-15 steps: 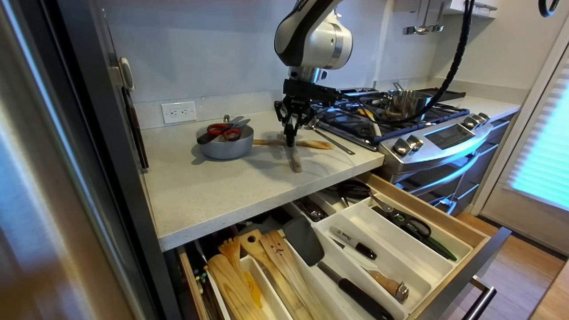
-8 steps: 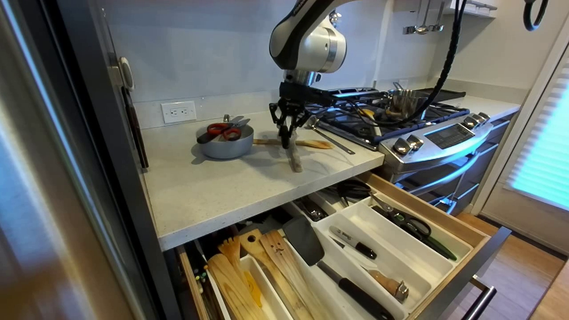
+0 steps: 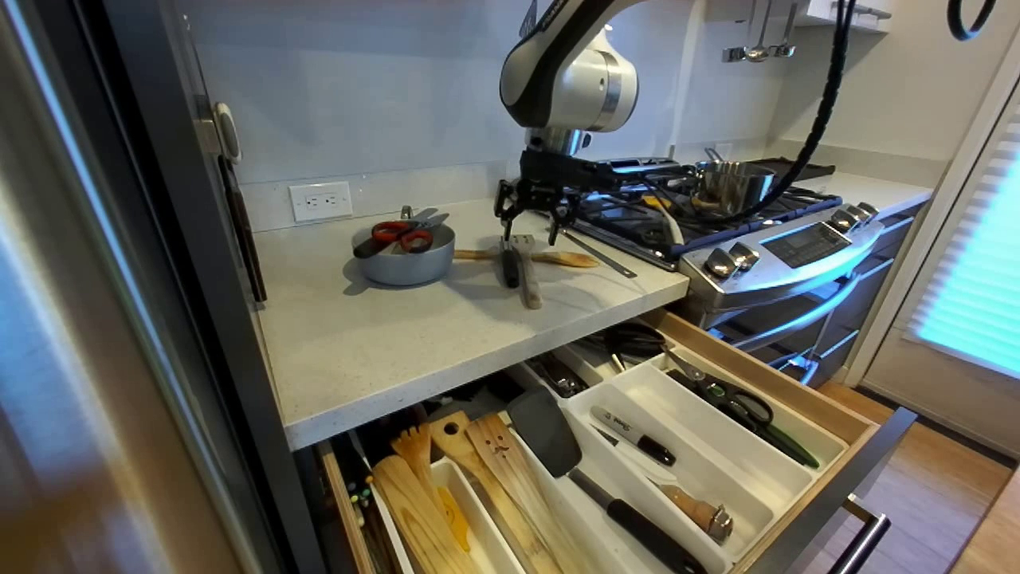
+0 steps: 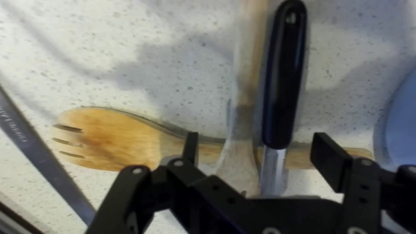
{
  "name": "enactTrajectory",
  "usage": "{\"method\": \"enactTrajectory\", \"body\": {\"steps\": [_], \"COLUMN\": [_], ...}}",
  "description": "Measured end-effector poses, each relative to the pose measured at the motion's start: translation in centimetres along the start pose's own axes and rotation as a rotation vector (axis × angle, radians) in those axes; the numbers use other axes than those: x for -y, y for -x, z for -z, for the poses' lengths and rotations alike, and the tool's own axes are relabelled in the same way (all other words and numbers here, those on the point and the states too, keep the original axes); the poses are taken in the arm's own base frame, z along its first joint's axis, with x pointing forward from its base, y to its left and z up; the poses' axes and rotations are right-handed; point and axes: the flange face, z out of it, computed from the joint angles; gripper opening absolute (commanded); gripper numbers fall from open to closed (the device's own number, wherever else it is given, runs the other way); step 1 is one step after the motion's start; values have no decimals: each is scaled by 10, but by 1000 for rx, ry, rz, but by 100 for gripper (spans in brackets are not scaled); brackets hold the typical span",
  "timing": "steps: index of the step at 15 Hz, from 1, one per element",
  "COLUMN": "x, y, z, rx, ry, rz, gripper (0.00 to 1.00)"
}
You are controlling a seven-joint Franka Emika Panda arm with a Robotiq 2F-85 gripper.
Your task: Pick up the potato peeler from the open drawer and put it on the kitchen counter
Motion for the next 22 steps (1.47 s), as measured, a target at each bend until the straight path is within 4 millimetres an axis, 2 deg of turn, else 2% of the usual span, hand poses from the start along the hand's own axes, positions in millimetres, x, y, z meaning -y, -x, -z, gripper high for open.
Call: {"method": "enactTrajectory", "body": {"steps": [4,7,10,15,19,20,22], "x": [-44,-57,-58,-50,-25,-26,-41], "y": [20,43,64,71,118,133,161], "z": [14,20,24,24,8,5,4], "rx": [-54,-149,-172,-162,-115,-114,-127], "ry": [106,121,115,108,119,130,143], "rz": [179,325,384,388,380,355,253], "gripper": [100,100,100,100,100,100,100]}}
